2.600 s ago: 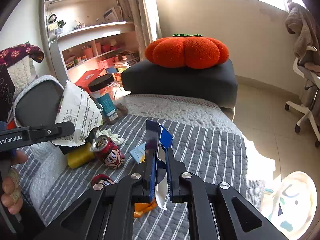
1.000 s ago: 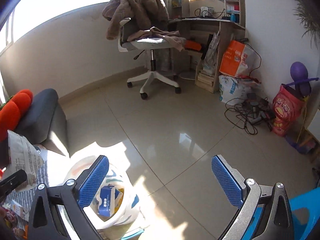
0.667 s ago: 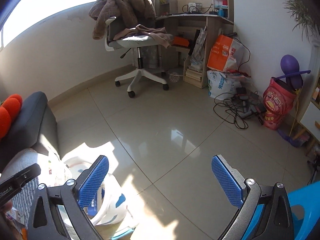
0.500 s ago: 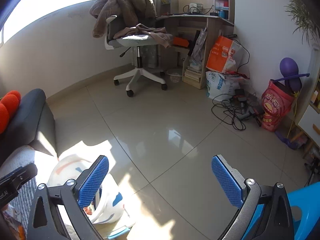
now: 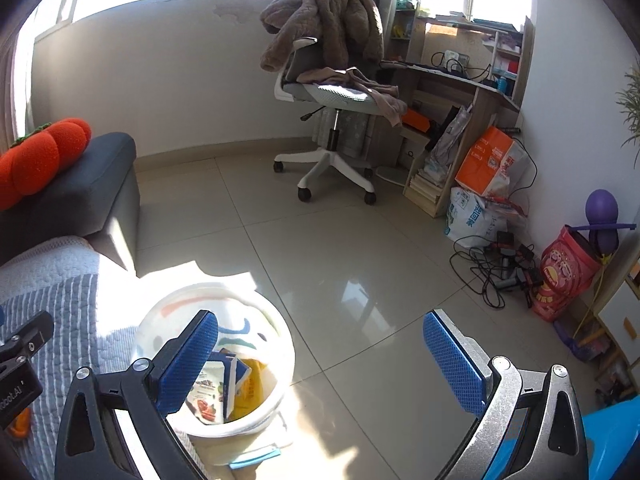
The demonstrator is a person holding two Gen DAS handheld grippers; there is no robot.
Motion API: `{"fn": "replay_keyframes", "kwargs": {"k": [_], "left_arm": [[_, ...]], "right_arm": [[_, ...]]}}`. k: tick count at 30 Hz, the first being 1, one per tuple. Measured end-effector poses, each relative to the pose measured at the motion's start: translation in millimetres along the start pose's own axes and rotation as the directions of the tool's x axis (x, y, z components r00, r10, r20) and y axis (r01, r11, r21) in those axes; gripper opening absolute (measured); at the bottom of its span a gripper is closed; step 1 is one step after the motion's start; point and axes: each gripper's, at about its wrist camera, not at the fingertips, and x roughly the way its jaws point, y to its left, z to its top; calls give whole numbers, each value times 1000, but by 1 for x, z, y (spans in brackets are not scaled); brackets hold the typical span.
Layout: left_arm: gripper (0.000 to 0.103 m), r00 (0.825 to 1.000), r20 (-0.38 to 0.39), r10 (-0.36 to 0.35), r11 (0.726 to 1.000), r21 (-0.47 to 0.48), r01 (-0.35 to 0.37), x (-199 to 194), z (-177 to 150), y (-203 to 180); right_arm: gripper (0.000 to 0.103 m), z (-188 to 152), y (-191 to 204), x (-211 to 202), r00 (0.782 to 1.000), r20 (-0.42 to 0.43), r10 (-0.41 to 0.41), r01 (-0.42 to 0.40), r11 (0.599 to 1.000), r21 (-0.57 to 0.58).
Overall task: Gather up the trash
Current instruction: 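Carry both items to the white bucket and release them inside, then return both tools to the bed toward the crumpled tissue and milk carton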
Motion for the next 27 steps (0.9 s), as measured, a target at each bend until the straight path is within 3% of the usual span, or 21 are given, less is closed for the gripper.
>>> {"fn": "replay_keyframes", "kwargs": {"k": [9,17,27], "left_arm": [[83,990,-53,133,987,-79,-136,-1,-30,79],[83,966,-126,227,948,-200,-249,5,-51,166],[83,965,-186,187,871,-424,-250,2,-74,275]], "right_arm": [[103,-15,92,-12,995,-4,99,-98,978,-182],[103,-28,169,-27,985,1,172,-162,935,-315],[103,-44,237,-31,973,-30,229,-221,884,-411]]}}
